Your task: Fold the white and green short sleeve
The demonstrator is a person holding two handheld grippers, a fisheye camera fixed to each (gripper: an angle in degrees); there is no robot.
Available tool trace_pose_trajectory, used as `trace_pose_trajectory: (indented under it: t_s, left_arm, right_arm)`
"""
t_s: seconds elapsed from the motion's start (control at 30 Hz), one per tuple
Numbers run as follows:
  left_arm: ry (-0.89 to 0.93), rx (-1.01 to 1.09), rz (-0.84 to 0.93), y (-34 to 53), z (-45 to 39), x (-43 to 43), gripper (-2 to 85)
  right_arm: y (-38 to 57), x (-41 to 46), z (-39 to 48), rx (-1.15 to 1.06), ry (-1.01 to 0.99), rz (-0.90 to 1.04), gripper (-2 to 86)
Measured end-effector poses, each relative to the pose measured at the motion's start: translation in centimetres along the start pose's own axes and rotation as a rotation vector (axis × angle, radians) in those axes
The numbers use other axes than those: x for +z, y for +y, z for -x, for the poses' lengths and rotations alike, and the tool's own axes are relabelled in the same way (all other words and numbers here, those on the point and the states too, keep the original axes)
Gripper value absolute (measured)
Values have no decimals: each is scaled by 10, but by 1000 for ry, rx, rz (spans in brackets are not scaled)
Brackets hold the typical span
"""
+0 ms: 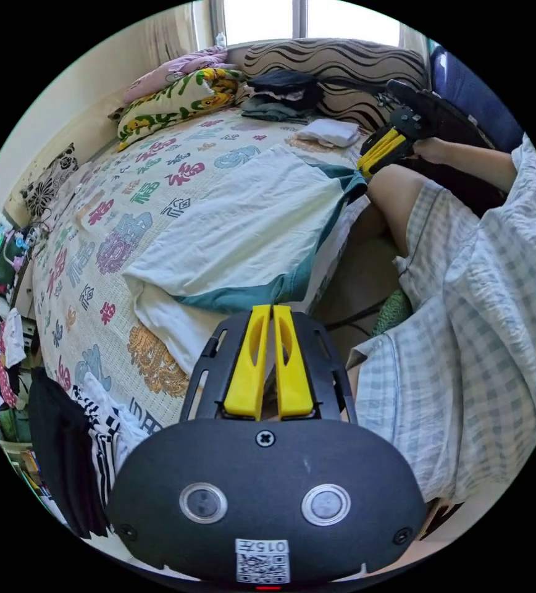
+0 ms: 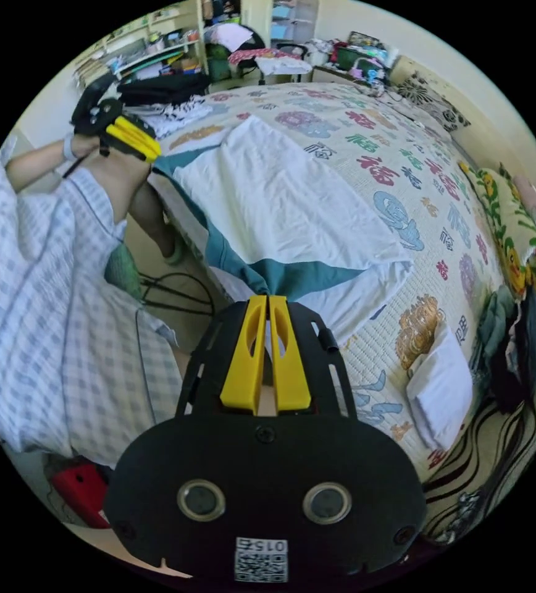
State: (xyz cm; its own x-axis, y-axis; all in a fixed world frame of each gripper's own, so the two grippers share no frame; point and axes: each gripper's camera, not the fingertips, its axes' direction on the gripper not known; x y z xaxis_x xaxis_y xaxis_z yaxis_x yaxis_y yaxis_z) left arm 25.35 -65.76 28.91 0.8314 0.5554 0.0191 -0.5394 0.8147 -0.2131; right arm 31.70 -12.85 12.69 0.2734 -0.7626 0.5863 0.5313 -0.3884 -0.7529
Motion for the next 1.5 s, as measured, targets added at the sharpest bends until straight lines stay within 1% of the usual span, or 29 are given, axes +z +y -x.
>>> trace_pose_trajectory:
  t_s: [0.07,0.13,0.2,0.23,0.3,0.37,0.43,0.5,0.57,0.6,0.67,0.7,0.8,0.83,0.87,0.9,0.97,1.03,1.07,1.2,1.27,1.37,1.43,1.5]
  left_arm:
    - [-11,35,21,2,-18,-6,1]
    - [-37,73,41,4,-30,-8,0]
    - [-73,104,73,7,-40,-6,-1]
    - [-84,92,99,9,-41,-1,-1]
    - [-33,65,195,10,-39,11,-4]
    - [-31,41,393,15,-34,28,-4]
    - [-61,33,495,23,-28,28,-3]
    - [-92,-10,454,32,-17,9,0]
    - [-98,-129,324,38,9,-23,8]
    - [-97,-164,288,38,18,-31,10]
    - [-106,-276,153,36,51,-55,30]
    - [-113,-295,128,35,59,-60,35]
    - [-163,-449,11,39,107,-74,51]
    - [-143,-550,-31,48,130,-74,57]
    - [-85,-657,-50,60,155,-71,70]
    - [-49,-709,-54,67,168,-68,76]
    - [73,-892,-73,100,208,-52,86]
    - [106,-967,-68,122,228,-41,88]
    - [165,-984,-88,133,238,-36,88]
    - [265,-1062,-147,165,263,-25,80]
    - [378,-1100,-193,182,279,-15,37]
    - [444,-1104,-237,199,297,-15,-1]
    - [455,-1108,-255,210,310,-20,-5]
    - [429,-1102,-270,219,322,-28,-7]
  right_arm:
    - [8,1,20,-65,75,51,-5]
    - [13,2,30,-91,109,76,-4]
    - [17,6,34,-91,114,104,-2]
    - [17,11,34,-71,101,149,0]
    - [19,21,29,-24,112,254,1]
    - [28,29,14,93,156,394,-6]
    - [42,19,0,191,169,392,-7]
    - [57,1,-18,287,112,315,-6]
    - [70,-24,-45,400,50,189,1]
    - [71,-29,-51,423,49,158,4]
    - [70,-46,-78,510,62,56,22]
    - [68,-49,-85,522,65,43,27]
    - [65,-56,-125,602,90,-10,38]
    - [67,-56,-144,639,56,-26,43]
    - [71,-53,-165,688,0,-34,49]
    - [74,-52,-175,712,-33,-43,52]
    - [88,-42,-214,806,-144,-85,62]
    - [96,-33,-236,846,-215,-102,66]
    - [100,-26,-250,870,-265,-101,69]
    - [109,-4,-281,921,-397,-107,62]
    - [115,8,-299,957,-501,-146,23]
    - [126,12,-319,995,-511,-153,-3]
    - [130,11,-329,982,-490,-154,-7]
    - [132,9,-337,956,-457,-142,-8]
